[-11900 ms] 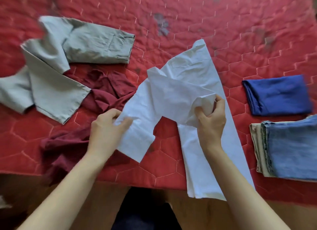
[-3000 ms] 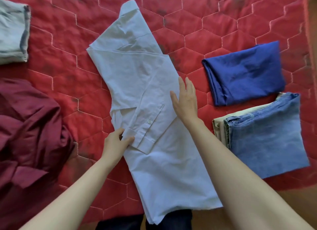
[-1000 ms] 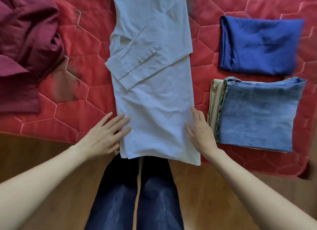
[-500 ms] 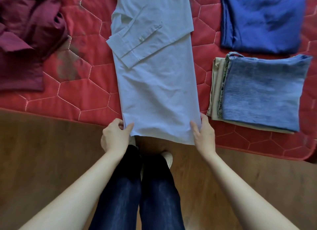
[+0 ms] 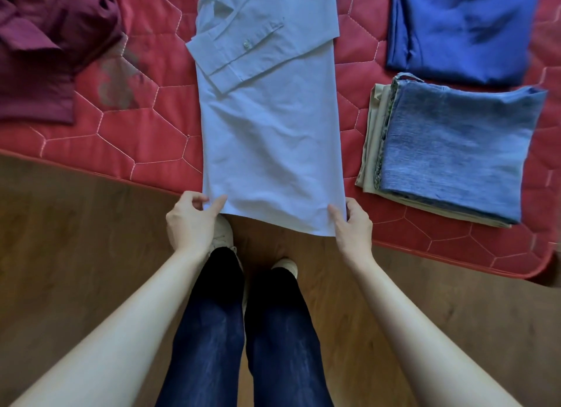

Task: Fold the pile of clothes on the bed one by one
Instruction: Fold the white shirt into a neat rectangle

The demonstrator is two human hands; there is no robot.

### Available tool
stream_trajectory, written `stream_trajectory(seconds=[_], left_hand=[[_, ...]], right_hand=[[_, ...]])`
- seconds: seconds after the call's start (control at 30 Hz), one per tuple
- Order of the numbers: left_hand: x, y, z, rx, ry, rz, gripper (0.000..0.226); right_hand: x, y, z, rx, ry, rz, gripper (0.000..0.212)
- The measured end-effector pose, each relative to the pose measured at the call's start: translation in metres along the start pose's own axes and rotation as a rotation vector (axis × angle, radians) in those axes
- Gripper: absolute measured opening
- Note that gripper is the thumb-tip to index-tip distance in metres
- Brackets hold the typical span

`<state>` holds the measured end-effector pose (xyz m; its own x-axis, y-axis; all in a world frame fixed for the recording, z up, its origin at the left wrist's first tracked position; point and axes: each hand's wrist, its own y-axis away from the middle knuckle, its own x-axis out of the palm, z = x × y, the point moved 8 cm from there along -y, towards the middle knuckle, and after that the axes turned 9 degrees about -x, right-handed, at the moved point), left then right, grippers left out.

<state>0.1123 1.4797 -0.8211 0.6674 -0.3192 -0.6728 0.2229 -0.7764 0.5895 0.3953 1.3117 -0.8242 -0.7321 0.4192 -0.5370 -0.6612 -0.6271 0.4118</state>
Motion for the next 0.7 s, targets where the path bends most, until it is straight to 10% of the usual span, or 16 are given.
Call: stream_trajectory(seconds=[0.53,0.7], left_hand=[[0.007,-0.009,0.018,-0.105,0.46,0.166,0.012],[0.008,-0.022,0.019,-0.062,0.269,0.214,0.02]], right_hand=[[-0.002,0.003,-0.007,0.025,-0.033,0.028,0.014],[-0.004,0.002,-0.013,0.044,0.002,0.04,0.007]])
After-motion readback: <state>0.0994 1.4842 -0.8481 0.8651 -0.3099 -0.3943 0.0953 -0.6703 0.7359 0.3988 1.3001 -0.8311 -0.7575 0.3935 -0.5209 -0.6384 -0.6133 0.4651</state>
